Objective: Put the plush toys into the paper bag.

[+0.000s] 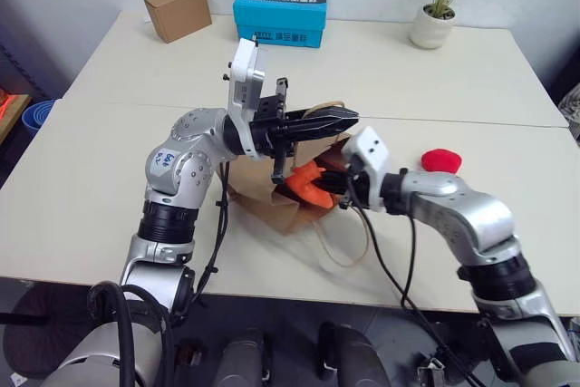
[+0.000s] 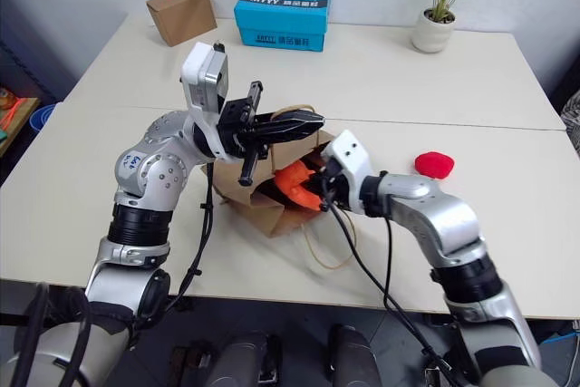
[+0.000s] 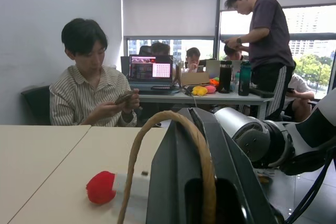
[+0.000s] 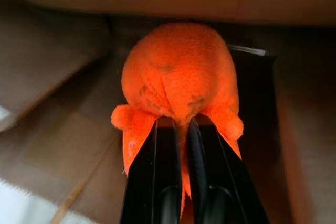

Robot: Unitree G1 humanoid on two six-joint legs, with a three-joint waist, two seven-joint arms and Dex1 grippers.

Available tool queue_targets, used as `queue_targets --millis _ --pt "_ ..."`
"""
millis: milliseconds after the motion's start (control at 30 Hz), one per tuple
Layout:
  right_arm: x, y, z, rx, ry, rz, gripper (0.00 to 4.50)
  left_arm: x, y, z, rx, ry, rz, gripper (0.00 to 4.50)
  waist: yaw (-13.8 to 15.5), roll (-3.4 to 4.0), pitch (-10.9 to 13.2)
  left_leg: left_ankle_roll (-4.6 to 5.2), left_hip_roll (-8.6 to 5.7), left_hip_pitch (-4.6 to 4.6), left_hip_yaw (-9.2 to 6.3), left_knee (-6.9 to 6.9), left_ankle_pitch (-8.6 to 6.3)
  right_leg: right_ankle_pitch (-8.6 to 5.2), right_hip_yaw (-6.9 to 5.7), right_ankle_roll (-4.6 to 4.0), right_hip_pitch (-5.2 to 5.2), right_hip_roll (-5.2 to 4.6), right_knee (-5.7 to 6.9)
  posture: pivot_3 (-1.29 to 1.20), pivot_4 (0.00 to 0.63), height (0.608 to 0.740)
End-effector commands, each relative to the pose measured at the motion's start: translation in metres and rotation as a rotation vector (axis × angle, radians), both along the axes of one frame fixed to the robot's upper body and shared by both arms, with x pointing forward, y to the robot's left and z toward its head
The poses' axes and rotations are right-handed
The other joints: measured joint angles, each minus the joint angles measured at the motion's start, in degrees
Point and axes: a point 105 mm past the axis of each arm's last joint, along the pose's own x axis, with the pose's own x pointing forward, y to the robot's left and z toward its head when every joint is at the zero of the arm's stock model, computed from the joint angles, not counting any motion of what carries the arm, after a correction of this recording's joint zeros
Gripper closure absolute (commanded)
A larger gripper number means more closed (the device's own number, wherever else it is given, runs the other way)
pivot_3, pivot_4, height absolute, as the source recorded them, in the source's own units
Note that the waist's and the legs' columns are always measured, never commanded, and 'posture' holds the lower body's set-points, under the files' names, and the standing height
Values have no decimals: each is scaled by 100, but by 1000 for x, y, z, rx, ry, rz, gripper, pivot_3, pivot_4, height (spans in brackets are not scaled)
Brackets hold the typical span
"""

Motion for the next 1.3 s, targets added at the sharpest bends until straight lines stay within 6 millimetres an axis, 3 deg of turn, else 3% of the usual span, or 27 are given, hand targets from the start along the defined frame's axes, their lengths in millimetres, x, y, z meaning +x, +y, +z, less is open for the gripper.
queue_targets --millis 33,67,167,267,400,500,600,667,733,833,900,1000,1100,1300 --pt "4 13 1 -29 -45 0 4483 -1 0 12 -47 -39 -5 4500 -6 0 0 1 0 -14 -4 8 0 0 -5 1 -9 0 2 0 150 740" --pt "5 15 2 5 -40 -14 4483 0 0 13 -52 -43 3 4500 -8 0 0 1 1 -24 -6 17 0 0 -11 1 -14 1 5 0 150 740" --pt "1 12 0 11 -47 -9 3643 5 3 15 -71 -49 28 4500 -4 0 0 2 1 -25 -6 22 1 0 -34 1 -14 1 13 0 150 740" --pt "-5 1 13 54 -98 -6 2555 8 8 16 -81 -49 47 4500 6 0 0 3 0 -27 -10 27 -1 1 -36 2 -12 -1 13 0 150 740" --pt "-36 -20 36 182 -147 105 1092 12 15 20 -100 -49 78 4500 13 0 0 5 0 -31 -14 28 -1 1 -39 3 -12 0 11 0 150 740" --pt "-57 -51 40 212 -184 99 29 14 21 22 -104 -52 98 4500 18 0 0 6 0 -30 -15 27 -2 2 -41 3 -10 1 7 0 150 740" --pt "-74 -89 35 238 -246 5 7 13 24 23 -102 -61 110 4500 35 -1 0 8 -1 -29 -17 27 -3 3 -41 5 -5 0 5 0 150 740" --pt "-81 -123 21 215 -272 -130 7 13 24 25 -103 -70 113 4500 38 -1 0 9 -3 -26 -15 27 -4 4 -41 7 -2 1 3 0 150 740" --pt "-94 -170 -4 159 -273 -330 7 11 24 29 -108 -87 118 4500 47 -1 0 11 -6 -22 -14 27 -4 6 -40 11 1 0 2 0 150 740" --pt "-108 -213 -26 68 -302 -535 7 11 25 34 -114 -101 127 4500 32 -1 0 13 -11 -15 -9 27 -4 8 -35 14 7 0 2 0 150 740" --pt "-109 -231 -36 0 -308 -625 7 13 26 35 -104 -106 141 4500 -21 -1 0 17 -12 -7 3 27 -1 11 -23 20 7 0 6 0 150 740" --pt "-88 -231 -28 -39 -327 -627 7 16 26 31 -81 -107 153 4500 -129 -2 0 17 -8 22 29 25 -1 12 9 21 9 1 29 0 150 740" --pt "-48 -223 -17 -77 -291 -599 7 19 24 30 -73 -110 161 4500 -220 -2 1 15 -4 80 79 3 -1 9 55 15 19 -11 35 0 150 740" --pt "17 -216 -9 -146 -177 -598 7 18 22 30 -70 -114 170 4500 -143 -1 1 -17 20 71 57 -16 6 -12 61 -21 6 -14 53 0 150 740"
